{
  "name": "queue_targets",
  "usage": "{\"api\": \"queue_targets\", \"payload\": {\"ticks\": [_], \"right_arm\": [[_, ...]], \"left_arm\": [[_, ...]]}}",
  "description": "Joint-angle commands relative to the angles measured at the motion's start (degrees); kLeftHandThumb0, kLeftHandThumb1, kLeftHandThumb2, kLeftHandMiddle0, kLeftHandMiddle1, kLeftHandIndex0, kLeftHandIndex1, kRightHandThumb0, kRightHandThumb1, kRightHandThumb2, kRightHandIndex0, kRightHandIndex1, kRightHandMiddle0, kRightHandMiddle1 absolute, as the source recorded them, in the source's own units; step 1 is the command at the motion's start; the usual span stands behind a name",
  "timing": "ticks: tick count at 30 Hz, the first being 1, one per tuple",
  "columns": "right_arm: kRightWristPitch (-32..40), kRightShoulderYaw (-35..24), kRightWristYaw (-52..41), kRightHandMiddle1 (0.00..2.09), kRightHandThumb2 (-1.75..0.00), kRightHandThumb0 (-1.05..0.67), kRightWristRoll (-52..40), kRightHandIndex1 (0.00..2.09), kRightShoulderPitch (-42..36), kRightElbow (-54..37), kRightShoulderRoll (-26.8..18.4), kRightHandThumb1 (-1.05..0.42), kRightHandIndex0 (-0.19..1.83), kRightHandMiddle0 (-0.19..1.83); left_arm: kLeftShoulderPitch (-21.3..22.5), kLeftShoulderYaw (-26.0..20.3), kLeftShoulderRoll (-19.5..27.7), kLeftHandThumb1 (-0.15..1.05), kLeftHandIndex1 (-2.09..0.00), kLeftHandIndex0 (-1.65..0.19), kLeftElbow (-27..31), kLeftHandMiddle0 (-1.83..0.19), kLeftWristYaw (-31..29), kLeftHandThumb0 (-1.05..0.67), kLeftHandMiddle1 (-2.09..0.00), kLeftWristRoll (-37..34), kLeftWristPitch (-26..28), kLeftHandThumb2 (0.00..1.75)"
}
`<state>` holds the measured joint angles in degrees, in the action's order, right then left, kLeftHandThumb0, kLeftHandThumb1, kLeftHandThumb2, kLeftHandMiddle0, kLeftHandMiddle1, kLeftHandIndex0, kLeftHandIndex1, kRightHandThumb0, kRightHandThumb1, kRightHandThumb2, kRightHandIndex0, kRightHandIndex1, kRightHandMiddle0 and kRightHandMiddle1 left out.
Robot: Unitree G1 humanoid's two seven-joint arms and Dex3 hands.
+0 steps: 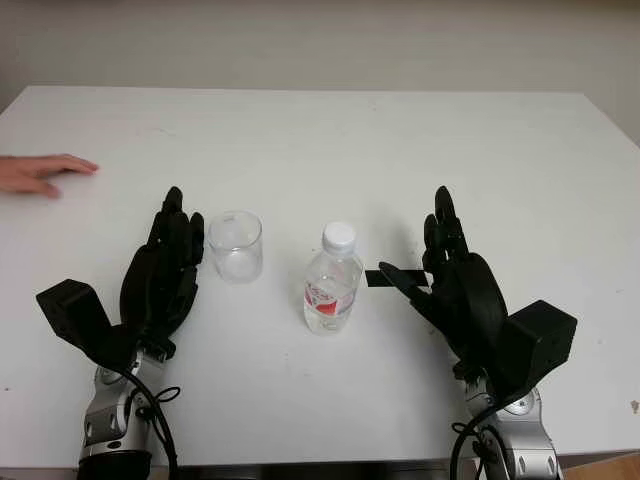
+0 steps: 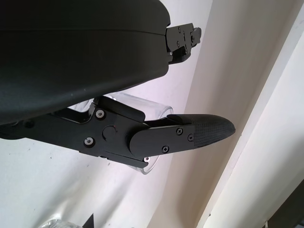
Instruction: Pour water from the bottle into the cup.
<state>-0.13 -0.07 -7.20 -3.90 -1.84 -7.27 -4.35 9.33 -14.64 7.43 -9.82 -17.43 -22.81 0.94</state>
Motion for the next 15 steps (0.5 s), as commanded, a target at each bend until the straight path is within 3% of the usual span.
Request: {"api": "queue_targets", "payload": {"ticks": [1,10,15], "right_arm": [[0.0,0.1,0.0,0.0,-0.05,-0.83,0.1,0.0,-0.6,-1.4,0.0,-0.88,-0.19,-0.19],[0.4,0.2,-0.9,0.0,-0.05,-0.84,-0.4,0.0,-0.5,-0.8,-0.3,-0.87,-0.19,-0.19],[-0.6,1.4,-6.1,0.0,-0.05,-0.87,-1.5,0.0,0.0,-3.6,-2.4,-0.88,-0.19,-0.19]], "left_arm": [[-0.9,-0.1,-0.2,1.05,-0.05,0.14,1.3,0.15,-0.3,-0.72,-0.05,-0.4,0.0,0.48],[-0.4,0.2,0.2,1.05,-0.05,0.15,1.5,0.15,0.0,-0.71,-0.05,-0.1,0.8,0.49],[0.4,-0.1,0.3,1.05,-0.05,0.15,0.7,0.15,0.2,-0.72,-0.05,-0.4,0.7,0.48]]}}
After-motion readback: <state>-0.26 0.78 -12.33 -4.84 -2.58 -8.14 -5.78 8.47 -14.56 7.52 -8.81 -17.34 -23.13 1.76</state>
